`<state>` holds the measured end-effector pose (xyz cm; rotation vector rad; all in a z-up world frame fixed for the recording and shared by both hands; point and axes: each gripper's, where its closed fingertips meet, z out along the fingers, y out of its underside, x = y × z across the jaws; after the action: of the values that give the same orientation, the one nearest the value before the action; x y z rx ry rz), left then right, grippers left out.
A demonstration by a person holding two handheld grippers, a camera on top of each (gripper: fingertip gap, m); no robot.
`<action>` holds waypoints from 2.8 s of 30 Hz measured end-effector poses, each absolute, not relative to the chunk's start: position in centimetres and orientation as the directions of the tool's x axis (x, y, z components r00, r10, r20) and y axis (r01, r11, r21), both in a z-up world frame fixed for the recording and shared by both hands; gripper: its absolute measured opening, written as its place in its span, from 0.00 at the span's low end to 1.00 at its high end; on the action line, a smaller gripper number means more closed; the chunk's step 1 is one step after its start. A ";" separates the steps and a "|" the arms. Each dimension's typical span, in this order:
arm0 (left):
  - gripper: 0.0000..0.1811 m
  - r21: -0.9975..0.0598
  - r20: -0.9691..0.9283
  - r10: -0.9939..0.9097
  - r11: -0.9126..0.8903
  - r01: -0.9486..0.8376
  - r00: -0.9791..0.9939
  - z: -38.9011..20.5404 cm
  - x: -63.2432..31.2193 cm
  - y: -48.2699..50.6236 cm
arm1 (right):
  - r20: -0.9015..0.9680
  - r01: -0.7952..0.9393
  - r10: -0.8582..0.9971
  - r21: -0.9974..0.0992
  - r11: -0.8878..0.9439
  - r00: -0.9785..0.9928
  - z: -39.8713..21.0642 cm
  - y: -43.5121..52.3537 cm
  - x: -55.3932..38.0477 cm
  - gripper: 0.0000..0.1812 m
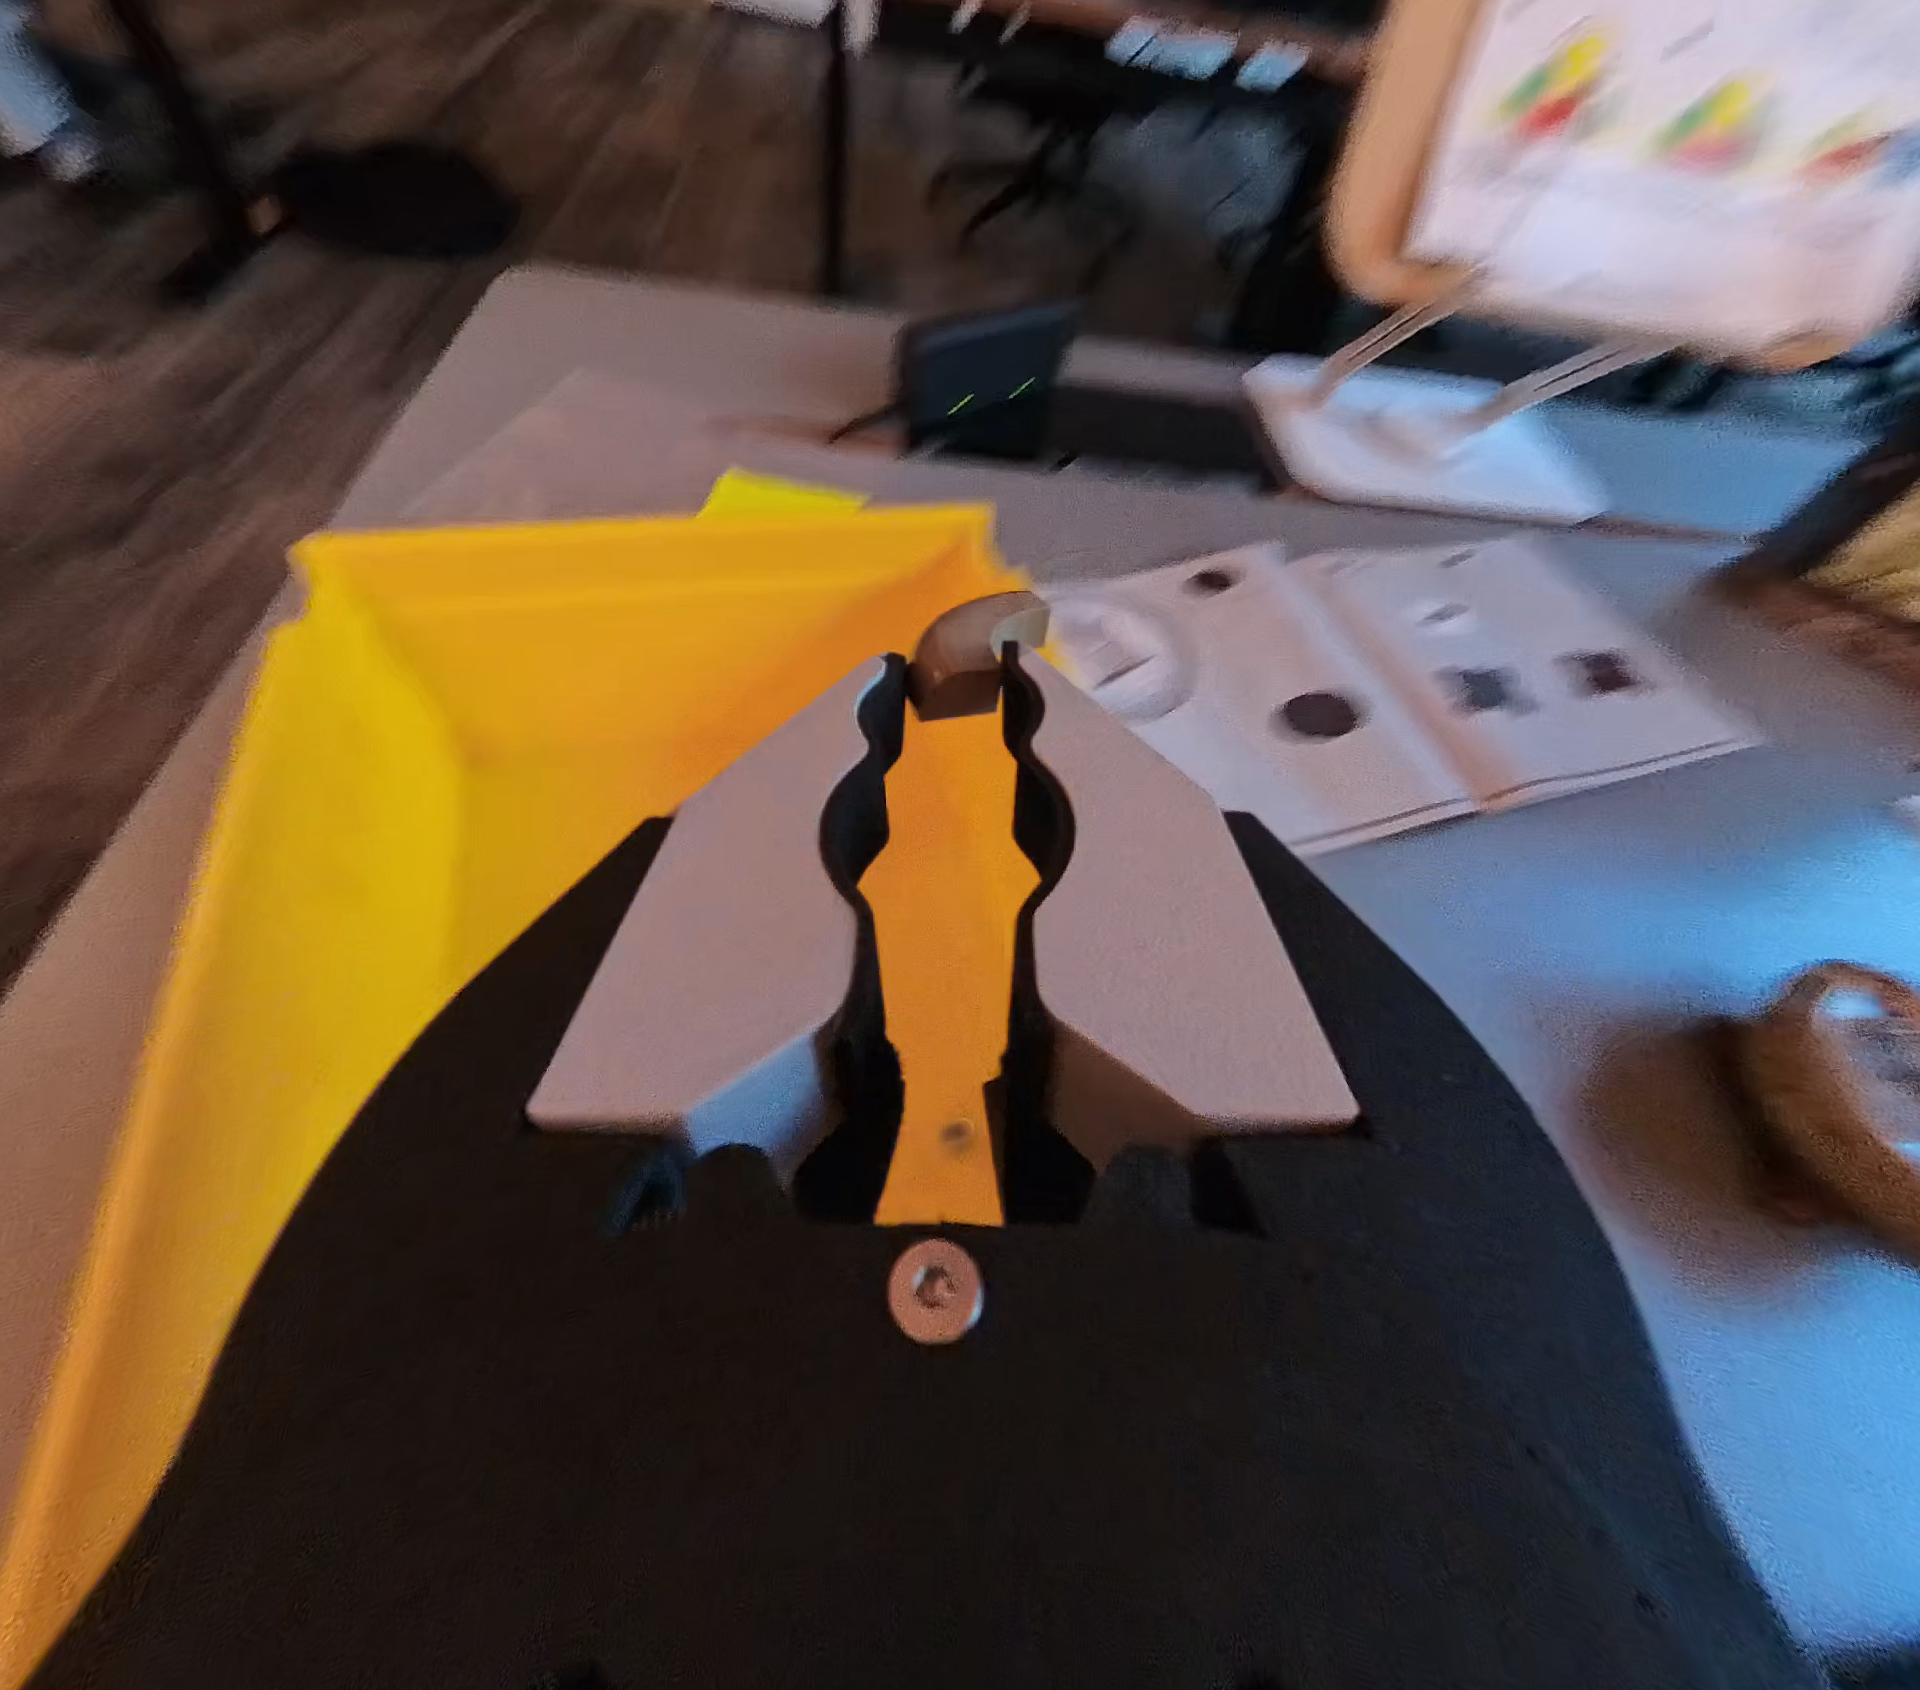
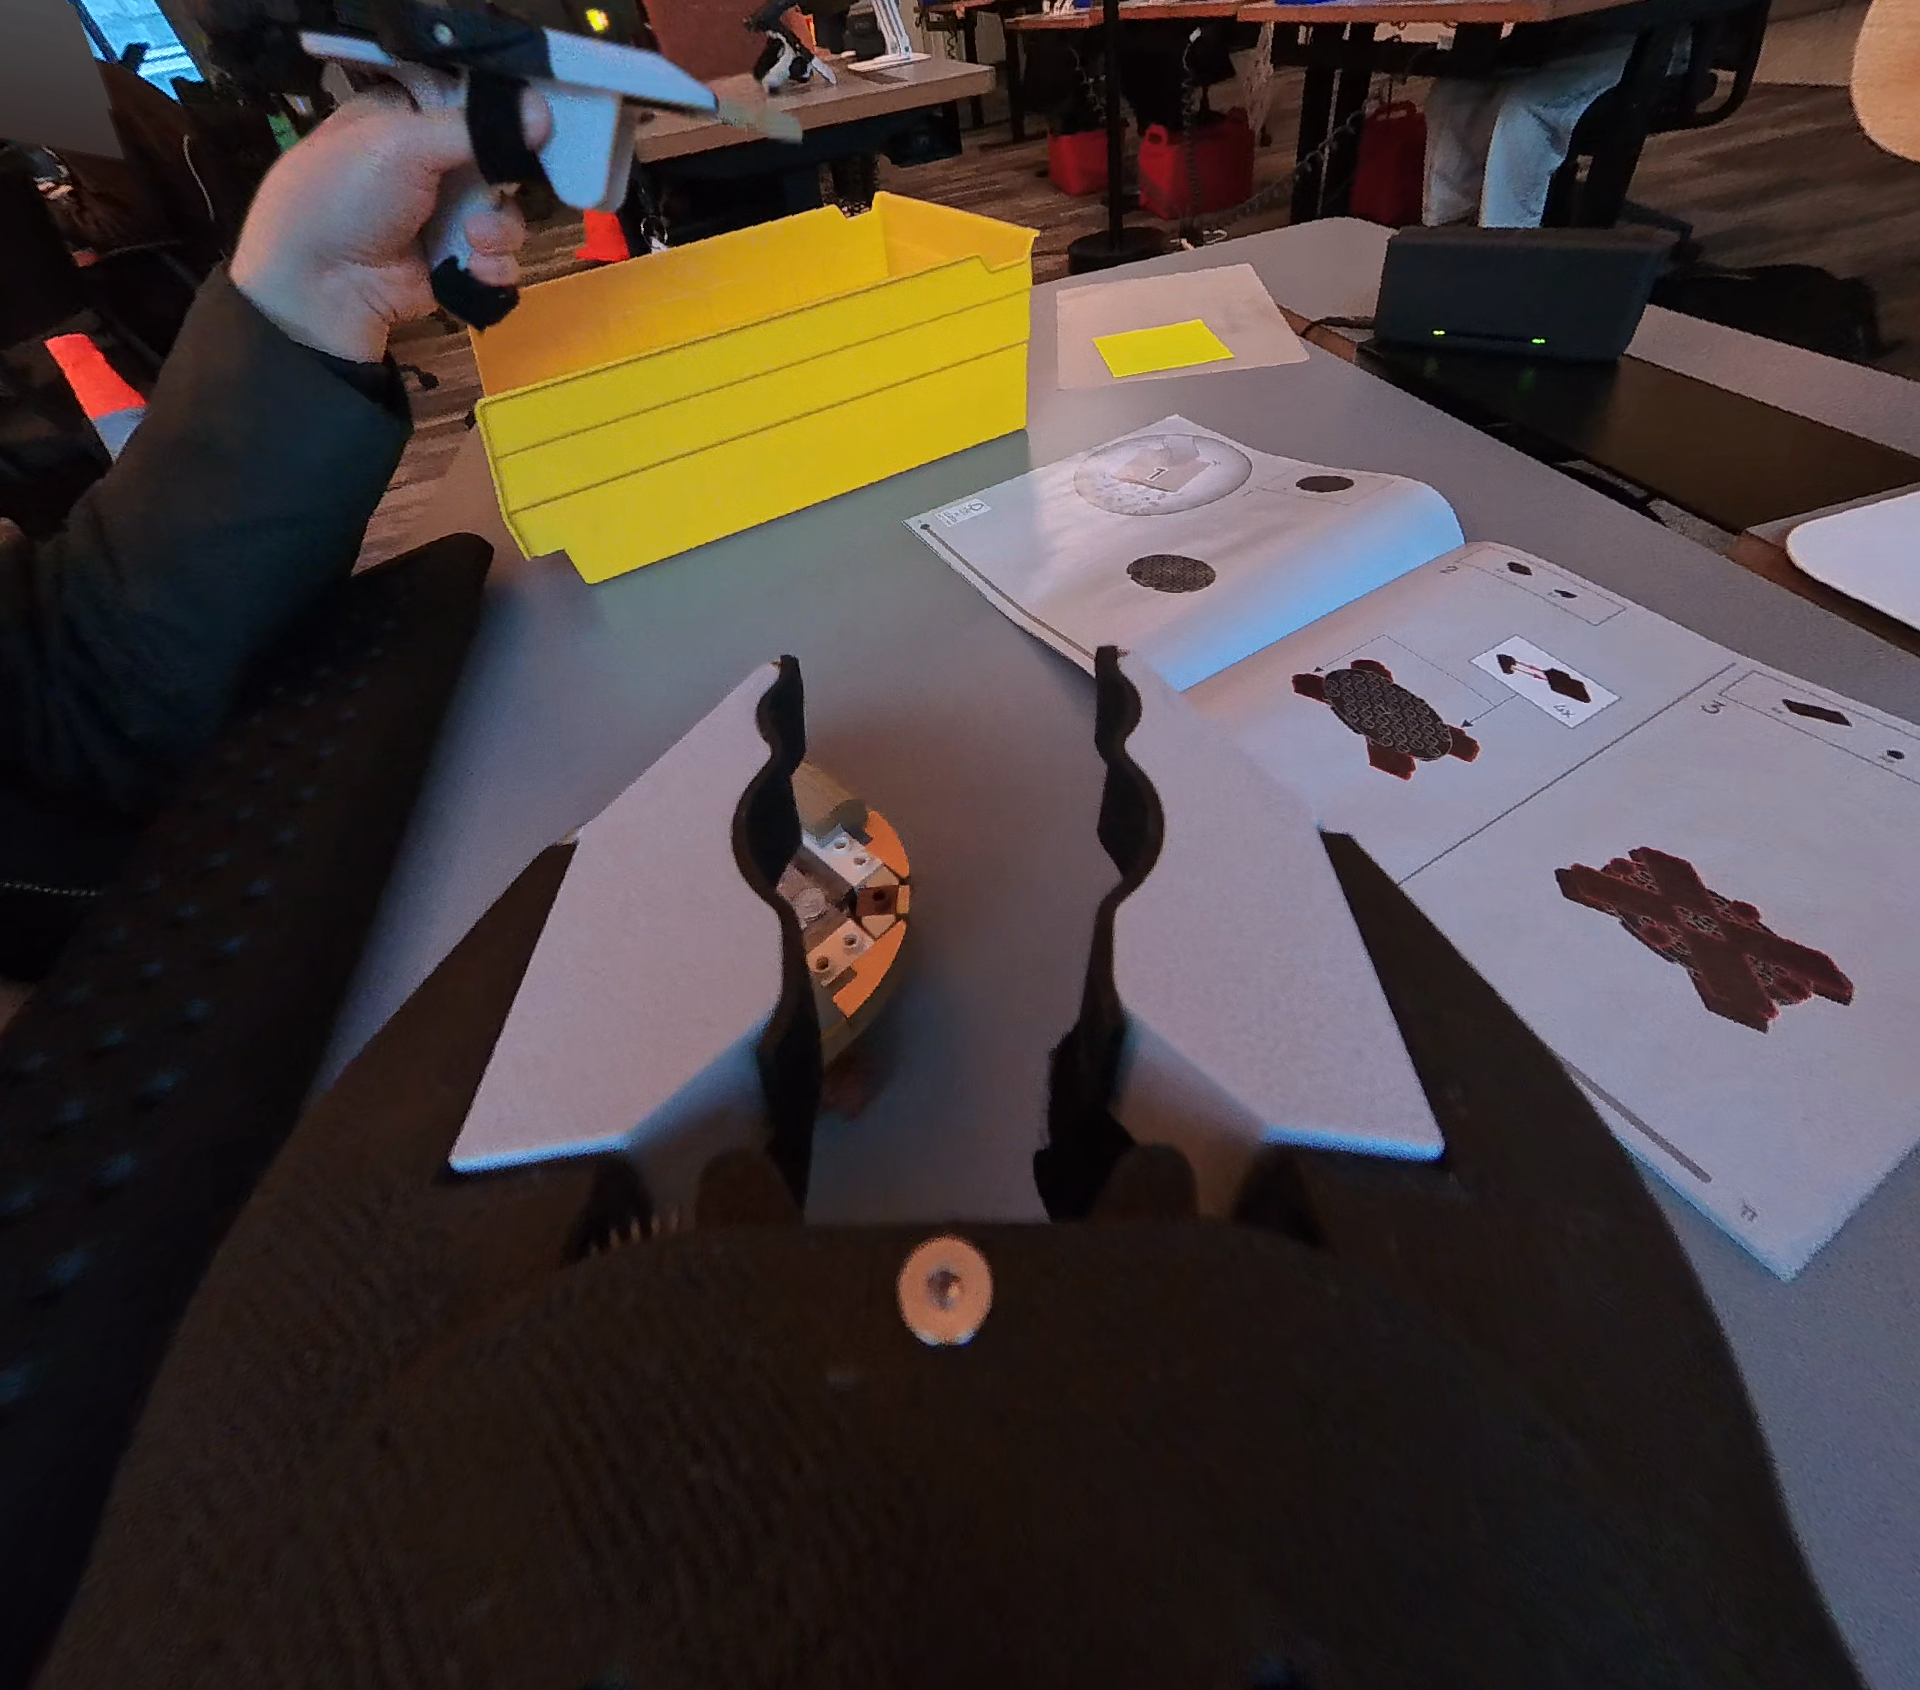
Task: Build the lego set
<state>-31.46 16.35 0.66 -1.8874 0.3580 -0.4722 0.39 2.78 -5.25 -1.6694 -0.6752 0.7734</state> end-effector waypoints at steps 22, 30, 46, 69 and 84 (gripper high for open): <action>0.18 -0.998 -0.029 -0.594 -0.020 -0.052 0.804 5.5 -22.5 12.6 | -0.100 0.204 0.794 -0.941 -0.272 0.599 -7.2 1.7 0.2 0.30; 0.20 -0.837 0.022 -0.972 -0.146 -0.527 0.236 -6.7 -5.1 0.4 | -0.300 0.218 0.805 -0.861 -0.459 0.512 -10.4 0.4 -0.8 0.30; 0.12 -0.609 0.301 -0.937 -0.332 -0.720 0.177 -12.1 -5.9 -0.5 | -0.413 0.290 0.761 -0.748 -0.597 0.501 -12.1 -0.9 -2.9 0.16; 0.11 -0.583 0.246 -0.948 -0.310 -0.751 0.201 -11.9 -7.1 -0.5 | -0.074 0.465 0.935 -0.852 -0.240 0.347 -11.5 -2.8 -6.8 0.19; 0.08 -0.628 0.175 -0.964 -0.266 -0.731 0.201 -11.5 -7.0 -0.1 | -0.124 0.436 0.921 -0.852 -0.289 0.368 -11.7 -2.9 -6.7 0.19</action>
<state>-7.05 -0.10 -11.48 -2.0738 1.5791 -0.7704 -6.67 -2.88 -11.67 -1.8807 -1.1789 0.8205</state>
